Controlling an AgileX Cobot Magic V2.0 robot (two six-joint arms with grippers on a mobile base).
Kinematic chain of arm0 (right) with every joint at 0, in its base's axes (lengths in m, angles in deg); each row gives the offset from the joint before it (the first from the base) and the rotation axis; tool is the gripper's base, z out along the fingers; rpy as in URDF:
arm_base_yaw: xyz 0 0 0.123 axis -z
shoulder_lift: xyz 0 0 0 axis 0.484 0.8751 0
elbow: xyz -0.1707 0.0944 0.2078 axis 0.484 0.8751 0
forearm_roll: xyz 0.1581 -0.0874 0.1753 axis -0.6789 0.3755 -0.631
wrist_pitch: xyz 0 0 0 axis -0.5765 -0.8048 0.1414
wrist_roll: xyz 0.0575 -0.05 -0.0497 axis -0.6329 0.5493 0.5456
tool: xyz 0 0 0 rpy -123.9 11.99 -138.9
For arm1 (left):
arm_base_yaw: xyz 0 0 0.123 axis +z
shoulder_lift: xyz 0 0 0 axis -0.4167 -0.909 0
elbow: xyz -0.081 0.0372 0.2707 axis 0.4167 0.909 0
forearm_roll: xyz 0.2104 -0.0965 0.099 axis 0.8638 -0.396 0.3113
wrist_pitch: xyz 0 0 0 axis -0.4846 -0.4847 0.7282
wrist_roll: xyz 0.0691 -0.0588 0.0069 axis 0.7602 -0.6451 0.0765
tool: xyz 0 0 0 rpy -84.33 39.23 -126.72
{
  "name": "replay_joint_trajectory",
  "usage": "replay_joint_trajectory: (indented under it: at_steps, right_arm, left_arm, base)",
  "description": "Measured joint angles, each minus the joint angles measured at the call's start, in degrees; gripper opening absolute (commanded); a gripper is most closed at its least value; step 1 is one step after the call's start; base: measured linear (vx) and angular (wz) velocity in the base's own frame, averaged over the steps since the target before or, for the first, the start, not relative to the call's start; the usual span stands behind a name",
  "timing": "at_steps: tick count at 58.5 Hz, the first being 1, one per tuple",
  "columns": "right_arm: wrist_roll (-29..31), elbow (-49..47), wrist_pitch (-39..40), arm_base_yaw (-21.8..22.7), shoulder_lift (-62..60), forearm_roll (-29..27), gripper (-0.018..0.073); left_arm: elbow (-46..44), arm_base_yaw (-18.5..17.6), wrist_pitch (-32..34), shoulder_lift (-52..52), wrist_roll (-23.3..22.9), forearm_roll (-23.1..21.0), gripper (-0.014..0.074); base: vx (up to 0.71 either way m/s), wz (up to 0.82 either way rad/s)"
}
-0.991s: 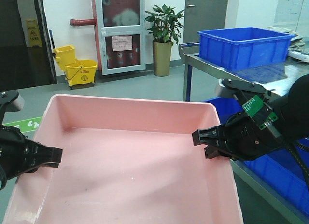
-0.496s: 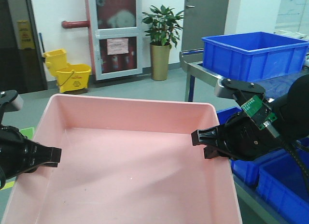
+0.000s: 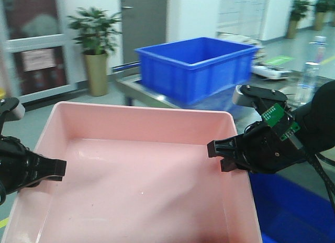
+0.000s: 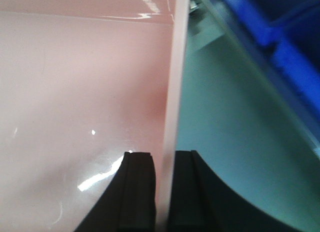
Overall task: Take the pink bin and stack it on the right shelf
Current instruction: 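Hold the pink bin with both grippers while driving toward the shelf, then carry the pink bin up to the metal shelf beside the cream bin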
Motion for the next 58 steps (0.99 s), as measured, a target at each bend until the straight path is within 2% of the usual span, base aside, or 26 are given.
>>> replay_joint_trajectory:
  at_steps: [25, 58]
  right_arm:
    - [0.0, 0.0, -0.09, 0.0, -0.05, 0.35, -0.0009]
    - [0.0, 0.0, -0.16, 0.0, -0.05, 0.35, -0.0009]
  left_arm:
    - [0.0, 0.0, 0.04, 0.0, 0.0, -0.1, -0.0001]
    - [0.0, 0.0, 0.04, 0.0, 0.0, -0.05, -0.0001]
  base:
    - [0.39, -0.8]
    - [0.36, -0.56]
